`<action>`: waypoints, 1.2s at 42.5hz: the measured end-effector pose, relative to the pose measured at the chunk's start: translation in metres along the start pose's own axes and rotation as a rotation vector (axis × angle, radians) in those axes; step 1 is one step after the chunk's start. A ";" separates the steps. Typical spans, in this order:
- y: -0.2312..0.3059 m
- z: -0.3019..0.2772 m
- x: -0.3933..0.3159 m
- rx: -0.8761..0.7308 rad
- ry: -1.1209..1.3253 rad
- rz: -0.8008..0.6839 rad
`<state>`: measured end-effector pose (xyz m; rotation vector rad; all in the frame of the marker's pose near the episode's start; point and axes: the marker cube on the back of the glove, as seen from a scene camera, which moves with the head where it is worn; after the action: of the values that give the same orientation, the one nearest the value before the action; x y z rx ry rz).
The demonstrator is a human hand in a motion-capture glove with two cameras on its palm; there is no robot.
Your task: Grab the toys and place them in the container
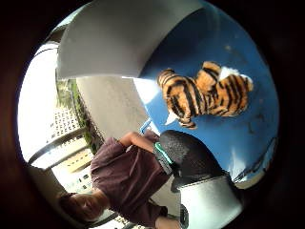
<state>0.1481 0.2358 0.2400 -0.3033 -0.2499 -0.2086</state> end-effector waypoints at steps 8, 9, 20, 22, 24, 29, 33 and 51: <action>-0.031 0.090 -0.017 -0.064 -0.015 -0.087; -0.034 0.093 -0.018 -0.035 -0.001 -0.090; -0.054 0.108 -0.022 0.229 0.004 -0.075; -0.060 0.109 -0.026 0.256 -0.037 -0.073; -0.065 0.109 -0.027 0.274 -0.077 -0.071; -0.073 0.097 -0.032 0.242 -0.105 -0.091; -0.065 0.066 -0.024 0.209 -0.082 -0.077; -0.022 -0.177 -0.017 0.382 0.098 0.132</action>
<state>0.1644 0.1617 0.0774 0.0693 -0.1671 -0.0421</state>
